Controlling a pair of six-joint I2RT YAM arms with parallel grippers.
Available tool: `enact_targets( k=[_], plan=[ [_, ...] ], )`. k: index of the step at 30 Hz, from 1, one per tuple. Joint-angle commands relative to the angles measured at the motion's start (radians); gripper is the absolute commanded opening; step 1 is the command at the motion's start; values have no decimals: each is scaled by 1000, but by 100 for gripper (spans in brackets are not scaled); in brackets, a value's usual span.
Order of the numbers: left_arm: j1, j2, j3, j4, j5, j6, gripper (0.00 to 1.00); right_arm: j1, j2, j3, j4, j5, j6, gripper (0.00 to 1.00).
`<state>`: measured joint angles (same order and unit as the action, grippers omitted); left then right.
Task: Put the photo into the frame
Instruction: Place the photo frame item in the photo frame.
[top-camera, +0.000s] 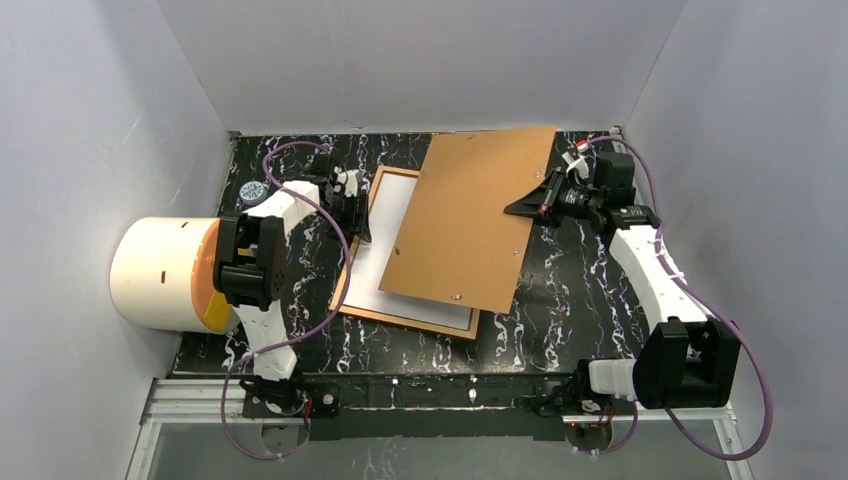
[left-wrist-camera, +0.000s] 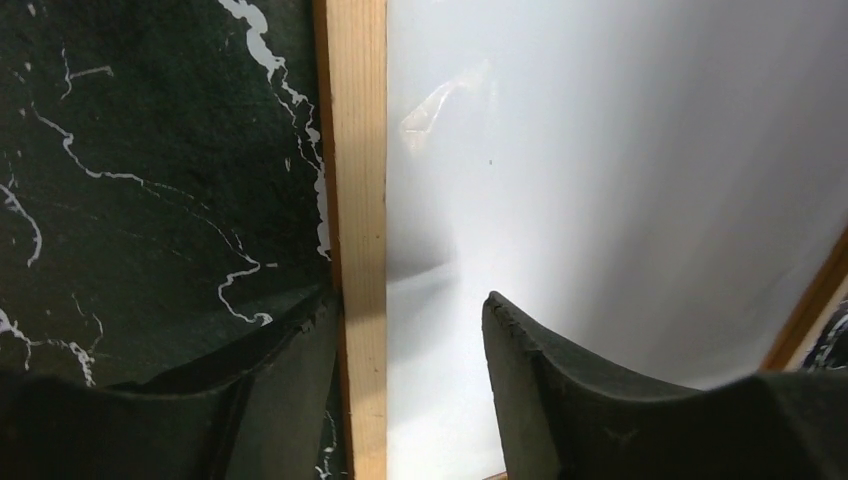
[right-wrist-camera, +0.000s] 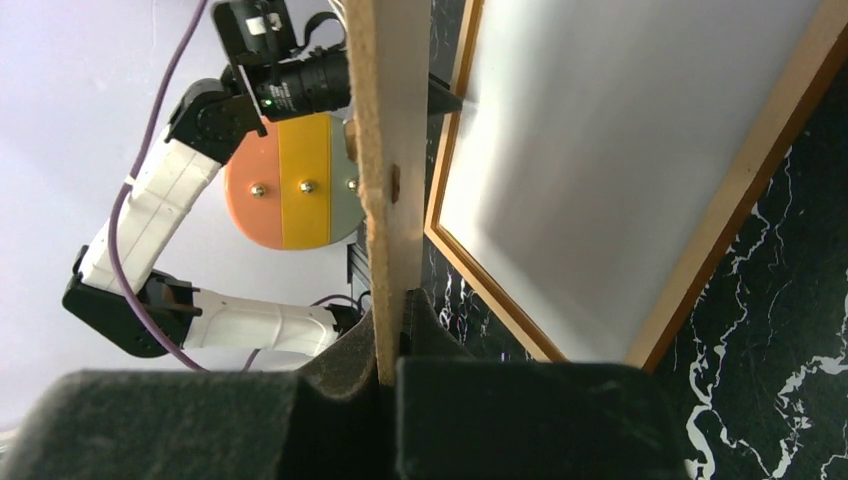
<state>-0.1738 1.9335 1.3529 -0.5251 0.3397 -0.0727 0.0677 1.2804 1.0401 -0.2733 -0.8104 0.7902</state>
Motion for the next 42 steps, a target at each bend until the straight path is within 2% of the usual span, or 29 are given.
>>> enact_targets(
  k=[1,9,20,34,42],
  plan=[
    [23,-103,44,-34,9,-79,55,20,-11,-40,103,-68,52,1],
    [118,-157,32,62,95,-269,59,126,48,-104,279,59,134,1],
    [129,-61,11,34,75,-272,53,248,221,-127,407,173,238,1],
    [129,19,13,74,78,-304,34,249,373,-57,472,89,188,1],
    [129,41,-4,76,87,-302,28,249,443,-36,499,73,186,1]
  ],
)
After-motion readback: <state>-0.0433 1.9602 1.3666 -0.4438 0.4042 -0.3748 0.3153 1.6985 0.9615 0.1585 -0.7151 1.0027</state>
